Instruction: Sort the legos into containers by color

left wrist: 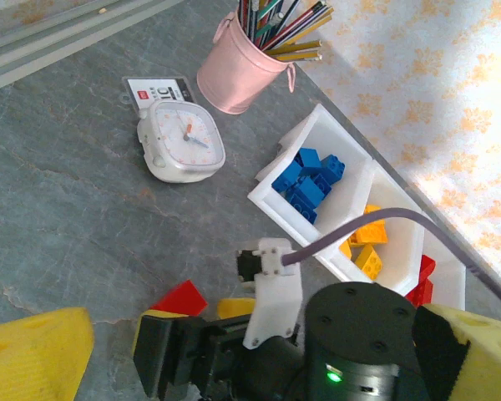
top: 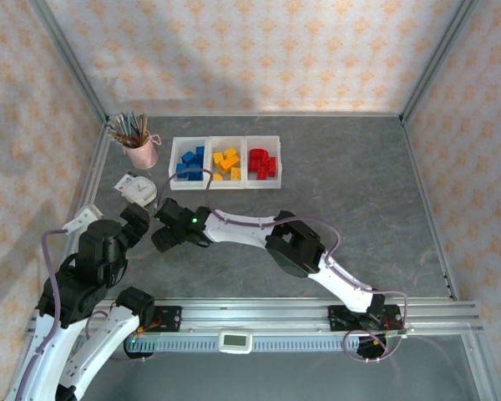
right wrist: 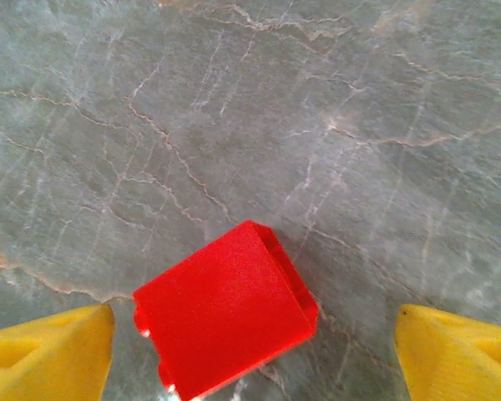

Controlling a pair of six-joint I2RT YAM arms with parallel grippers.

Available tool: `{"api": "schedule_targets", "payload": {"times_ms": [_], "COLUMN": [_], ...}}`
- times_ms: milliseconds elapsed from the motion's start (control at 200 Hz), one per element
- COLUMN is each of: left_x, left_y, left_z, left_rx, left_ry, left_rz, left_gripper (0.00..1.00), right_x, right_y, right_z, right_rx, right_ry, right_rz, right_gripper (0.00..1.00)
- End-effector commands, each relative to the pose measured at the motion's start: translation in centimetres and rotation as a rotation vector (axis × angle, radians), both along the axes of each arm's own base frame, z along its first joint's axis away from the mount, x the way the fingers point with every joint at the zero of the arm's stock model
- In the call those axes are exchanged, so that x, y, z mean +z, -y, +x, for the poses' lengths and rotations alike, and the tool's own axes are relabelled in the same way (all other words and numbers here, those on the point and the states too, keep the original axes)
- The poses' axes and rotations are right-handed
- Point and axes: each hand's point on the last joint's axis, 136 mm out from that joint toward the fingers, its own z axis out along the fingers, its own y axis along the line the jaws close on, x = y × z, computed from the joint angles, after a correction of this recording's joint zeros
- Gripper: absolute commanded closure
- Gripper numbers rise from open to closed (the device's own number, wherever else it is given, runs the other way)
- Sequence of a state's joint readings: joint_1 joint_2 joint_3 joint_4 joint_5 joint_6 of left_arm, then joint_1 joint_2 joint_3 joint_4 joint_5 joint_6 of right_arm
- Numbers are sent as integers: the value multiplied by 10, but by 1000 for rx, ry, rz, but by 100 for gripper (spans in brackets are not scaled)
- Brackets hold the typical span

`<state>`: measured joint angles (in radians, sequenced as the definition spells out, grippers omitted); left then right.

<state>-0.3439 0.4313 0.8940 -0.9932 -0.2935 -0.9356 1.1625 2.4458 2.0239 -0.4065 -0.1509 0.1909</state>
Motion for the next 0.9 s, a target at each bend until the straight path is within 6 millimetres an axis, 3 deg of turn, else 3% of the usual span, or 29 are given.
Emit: {"api": "schedule_targets", "payload": {"times_ms": [0, 205, 420, 671, 891], "left_x": [-7, -9, -8, -4, 5], "left_y": [-7, -6, -4, -3, 1], "left_z": [-5, -3, 0, 1, 5], "left_rx": [40, 35, 29, 23, -2], "left_ry": [-17, -20, -15, -4, 10], "left_rz": [7, 7, 7, 2, -1], "left_gripper": [1, 1, 1, 1, 1], "right_x": [-3, -18, -21, 0, 33], "right_y": [-5, -1, -7, -10, 1], "right_z": [3, 11, 12, 8, 5], "right_rx": [50, 67, 97, 111, 94], "right_ry": [49, 113, 116, 113, 114], "right_rz": [-40, -104, -106, -76, -40], "right_gripper": [16, 22, 34, 51, 58]}}
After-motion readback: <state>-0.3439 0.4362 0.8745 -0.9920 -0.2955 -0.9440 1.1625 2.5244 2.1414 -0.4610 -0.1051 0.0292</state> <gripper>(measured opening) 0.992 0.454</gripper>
